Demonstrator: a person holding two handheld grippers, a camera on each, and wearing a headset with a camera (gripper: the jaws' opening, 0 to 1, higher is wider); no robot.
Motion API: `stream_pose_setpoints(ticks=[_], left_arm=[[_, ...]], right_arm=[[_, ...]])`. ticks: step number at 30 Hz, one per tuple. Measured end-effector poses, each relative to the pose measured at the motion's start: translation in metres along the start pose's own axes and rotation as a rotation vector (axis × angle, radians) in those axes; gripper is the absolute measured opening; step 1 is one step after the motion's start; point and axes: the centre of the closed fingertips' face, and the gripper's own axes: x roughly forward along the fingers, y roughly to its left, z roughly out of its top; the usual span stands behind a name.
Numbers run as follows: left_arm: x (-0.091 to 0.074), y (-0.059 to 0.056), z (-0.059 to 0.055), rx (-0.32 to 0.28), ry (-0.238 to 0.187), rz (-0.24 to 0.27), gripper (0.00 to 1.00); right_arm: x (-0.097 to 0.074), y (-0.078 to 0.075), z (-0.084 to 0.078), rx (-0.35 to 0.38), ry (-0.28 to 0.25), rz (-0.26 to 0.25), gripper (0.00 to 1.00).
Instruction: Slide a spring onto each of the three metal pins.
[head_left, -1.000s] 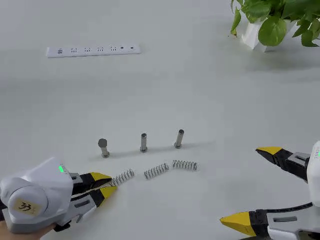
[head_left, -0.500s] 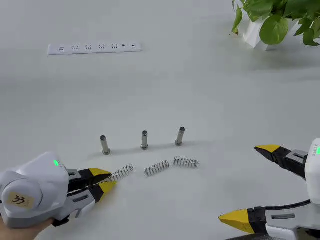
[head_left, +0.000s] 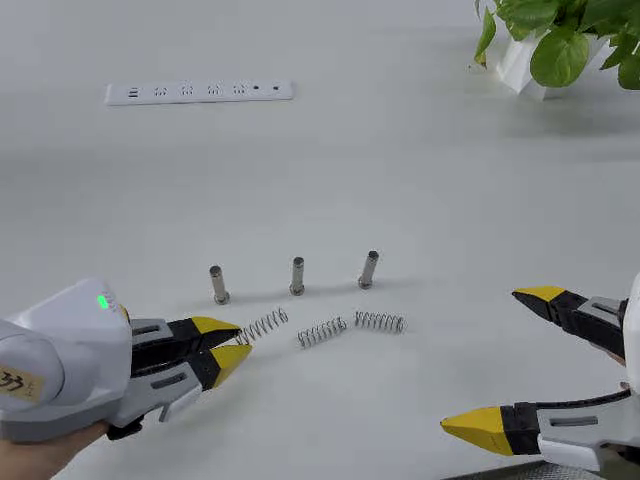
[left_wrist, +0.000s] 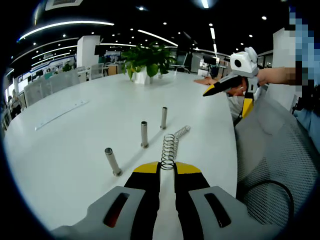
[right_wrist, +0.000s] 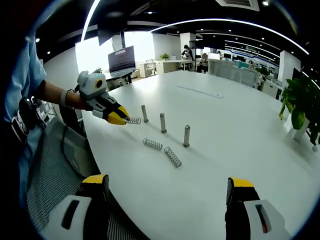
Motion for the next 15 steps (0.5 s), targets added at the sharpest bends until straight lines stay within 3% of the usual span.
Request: stream_pose_setpoints(ticks=[2,7,15], left_arm=[[0.001,-0.005,0.007,0.005,-0.015,-0.016,0.07],[0.006,-0.020,0.022,0.024,-0.042,-0.063,0.07],[0.010,-0.039,0.035,0.059,-0.060,-0.141,0.07]], right_arm=[[0.000,-0.002,-0.003,-0.014,0.018,-0.001,0.97],[0.000,0.001,0.007,-0.009,0.000,0.021,0.95],[0.003,0.014,0.021,-0.052,0.004,0.083,0.91]])
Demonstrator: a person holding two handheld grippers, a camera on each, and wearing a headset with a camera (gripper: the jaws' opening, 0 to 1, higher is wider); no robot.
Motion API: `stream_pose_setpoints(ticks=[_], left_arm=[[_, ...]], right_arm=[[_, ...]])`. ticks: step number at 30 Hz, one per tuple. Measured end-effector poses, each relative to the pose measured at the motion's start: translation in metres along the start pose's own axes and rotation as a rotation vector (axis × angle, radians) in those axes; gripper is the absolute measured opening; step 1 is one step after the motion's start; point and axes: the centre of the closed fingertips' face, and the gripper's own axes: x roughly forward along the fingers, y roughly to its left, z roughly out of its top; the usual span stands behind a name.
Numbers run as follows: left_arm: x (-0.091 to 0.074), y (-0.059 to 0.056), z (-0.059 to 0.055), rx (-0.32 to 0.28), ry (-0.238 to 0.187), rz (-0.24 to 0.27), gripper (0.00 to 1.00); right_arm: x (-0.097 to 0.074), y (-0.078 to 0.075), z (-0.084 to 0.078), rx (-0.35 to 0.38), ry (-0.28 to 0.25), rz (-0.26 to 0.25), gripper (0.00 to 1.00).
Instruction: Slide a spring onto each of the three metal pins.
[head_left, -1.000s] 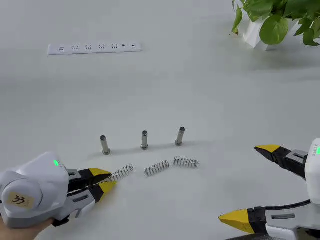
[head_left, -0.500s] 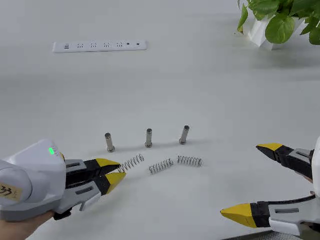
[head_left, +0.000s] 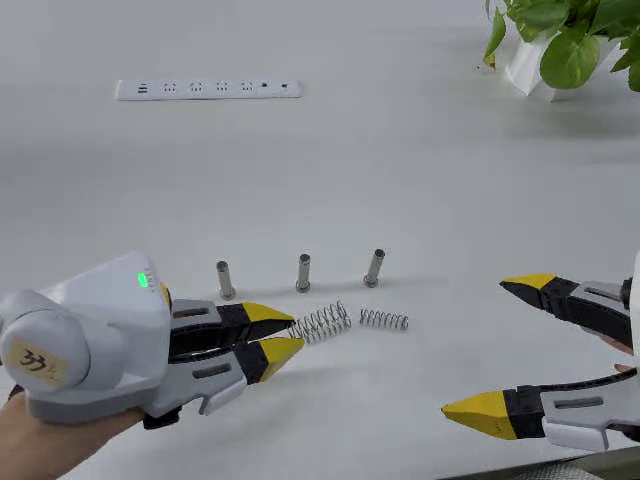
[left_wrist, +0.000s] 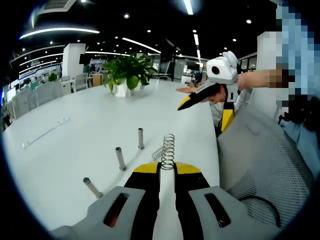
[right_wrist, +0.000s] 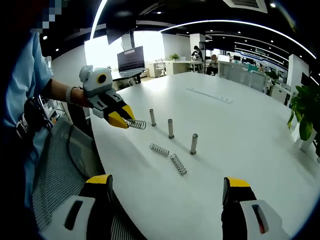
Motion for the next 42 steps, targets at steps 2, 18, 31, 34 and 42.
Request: stream_pose_setpoints(ticks=[2,18,31,34,42], left_arm=[[0.001,-0.003,0.001,0.008,0.004,-0.018,0.07],[0.011,-0.029,0.014,0.040,-0.010,-0.152,0.07],[0.010,-0.045,0.016,0.054,-0.004,-0.232,0.06],[0.010,-0.047,0.016,0.047,-0.001,-0.243,0.07],[0.009,-0.049,0.013,0.034,-0.001,-0.254,0.07]], right_arm=[[0.001,0.003,0.006,-0.001,-0.014,0.016,0.90],[0.005,0.034,0.028,-0.083,-0.023,0.205,0.61],[0.011,0.056,0.039,-0.131,-0.032,0.332,0.26],[0.012,0.059,0.041,-0.127,-0.031,0.352,0.21],[0.014,0.064,0.042,-0.105,-0.021,0.394,0.16]])
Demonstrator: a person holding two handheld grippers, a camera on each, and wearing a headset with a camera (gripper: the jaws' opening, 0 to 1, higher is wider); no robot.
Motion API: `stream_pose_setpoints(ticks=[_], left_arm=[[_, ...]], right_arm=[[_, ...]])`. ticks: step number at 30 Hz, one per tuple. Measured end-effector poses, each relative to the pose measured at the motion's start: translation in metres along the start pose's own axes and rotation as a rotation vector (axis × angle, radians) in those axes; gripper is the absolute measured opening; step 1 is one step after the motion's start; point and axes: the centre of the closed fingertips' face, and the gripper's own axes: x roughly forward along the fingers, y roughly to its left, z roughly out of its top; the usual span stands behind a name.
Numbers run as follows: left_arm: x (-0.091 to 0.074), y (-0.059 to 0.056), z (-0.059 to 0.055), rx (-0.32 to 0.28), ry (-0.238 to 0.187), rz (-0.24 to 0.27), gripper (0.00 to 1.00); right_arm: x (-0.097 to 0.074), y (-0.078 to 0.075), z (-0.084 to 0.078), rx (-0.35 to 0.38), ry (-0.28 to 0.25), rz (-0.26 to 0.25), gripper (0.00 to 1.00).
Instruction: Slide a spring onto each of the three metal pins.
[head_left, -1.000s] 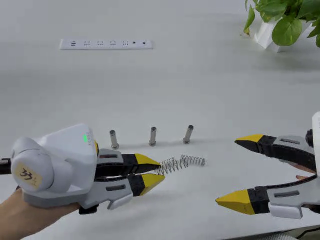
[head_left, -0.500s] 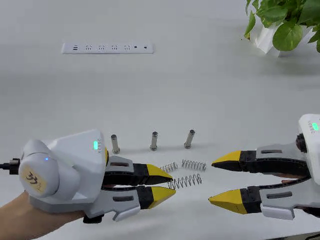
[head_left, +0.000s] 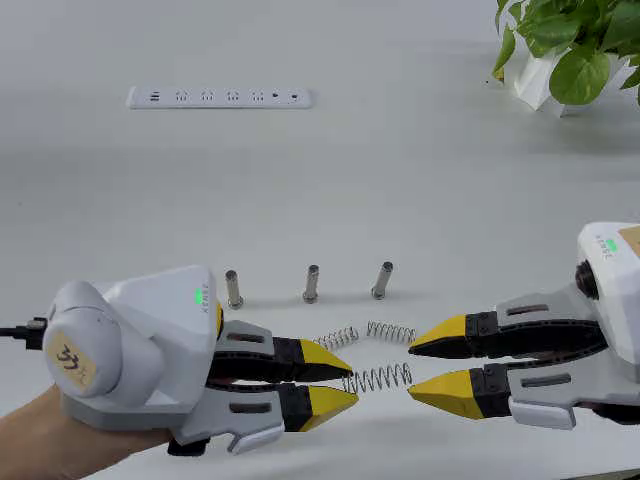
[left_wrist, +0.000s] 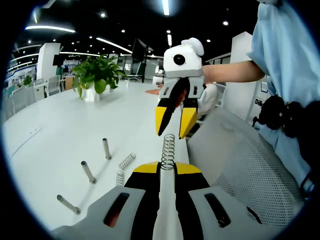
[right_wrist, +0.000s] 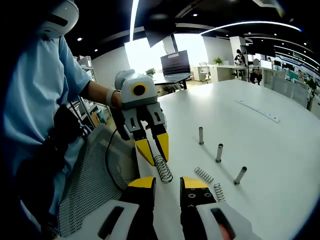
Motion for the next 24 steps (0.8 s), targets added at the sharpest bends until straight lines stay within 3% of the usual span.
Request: stream_pose_setpoints(ticks=[13,24], left_arm=[[-0.0004,-0.0057,-0.0015,-0.025,-0.017,-0.024,0.07],[-0.0003,-0.0064,-0.0042,-0.030,-0.008,-0.032,0.07]], right_arm=[[0.0040,0.0083,-0.0037,0.007,0.031,0.065,0.08],[0.0049,0.0092,-0.0035,0.001,0.033,0.065,0.06]])
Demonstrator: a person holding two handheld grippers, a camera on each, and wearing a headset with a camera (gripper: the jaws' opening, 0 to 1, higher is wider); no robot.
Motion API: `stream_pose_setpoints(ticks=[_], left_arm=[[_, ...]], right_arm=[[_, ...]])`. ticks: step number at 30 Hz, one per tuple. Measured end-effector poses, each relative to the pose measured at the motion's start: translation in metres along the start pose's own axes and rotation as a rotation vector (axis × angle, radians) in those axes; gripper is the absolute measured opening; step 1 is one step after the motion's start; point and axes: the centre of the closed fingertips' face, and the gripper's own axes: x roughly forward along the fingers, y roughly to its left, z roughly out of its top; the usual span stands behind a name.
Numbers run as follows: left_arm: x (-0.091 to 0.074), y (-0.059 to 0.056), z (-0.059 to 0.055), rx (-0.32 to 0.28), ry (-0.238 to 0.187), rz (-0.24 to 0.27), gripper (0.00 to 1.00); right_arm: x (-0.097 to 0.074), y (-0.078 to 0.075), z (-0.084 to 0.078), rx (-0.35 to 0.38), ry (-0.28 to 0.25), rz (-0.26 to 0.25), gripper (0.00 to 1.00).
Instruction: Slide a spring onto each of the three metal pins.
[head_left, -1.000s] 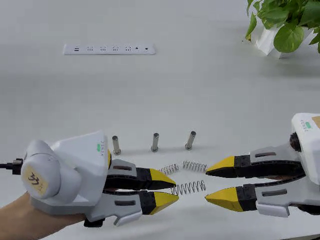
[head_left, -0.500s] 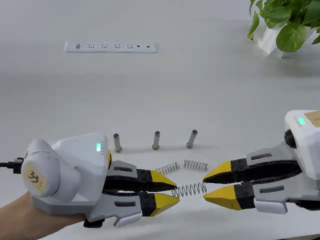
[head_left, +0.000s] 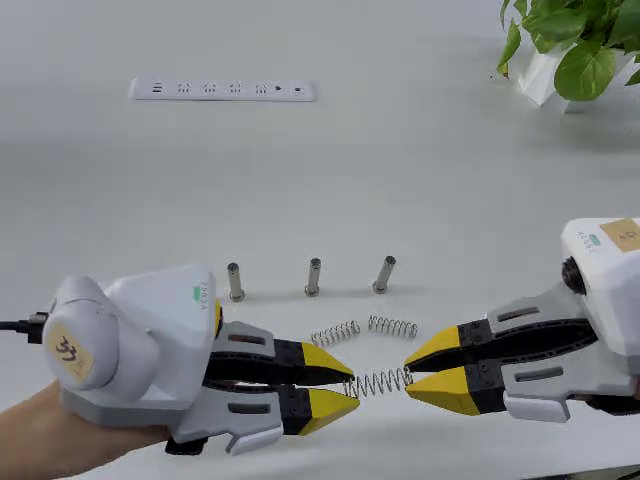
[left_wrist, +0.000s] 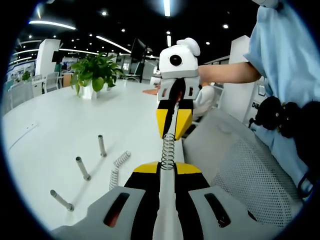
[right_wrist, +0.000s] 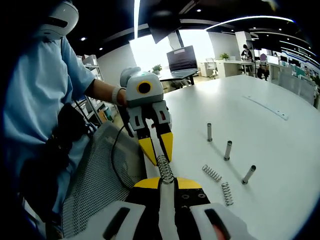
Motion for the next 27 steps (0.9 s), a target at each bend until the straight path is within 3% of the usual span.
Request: stream_pose_setpoints(ticks=[15,27], left_arm=[[0.004,0.001,-0.005,-0.007,0.025,0.000,0.07],[0.012,0.003,-0.016,-0.029,0.082,-0.001,0.07]], right_arm=[[0.000,0.001,0.005,-0.044,0.031,-0.011,0.06],[0.005,0.003,0.010,-0.170,0.116,-0.039,0.06]])
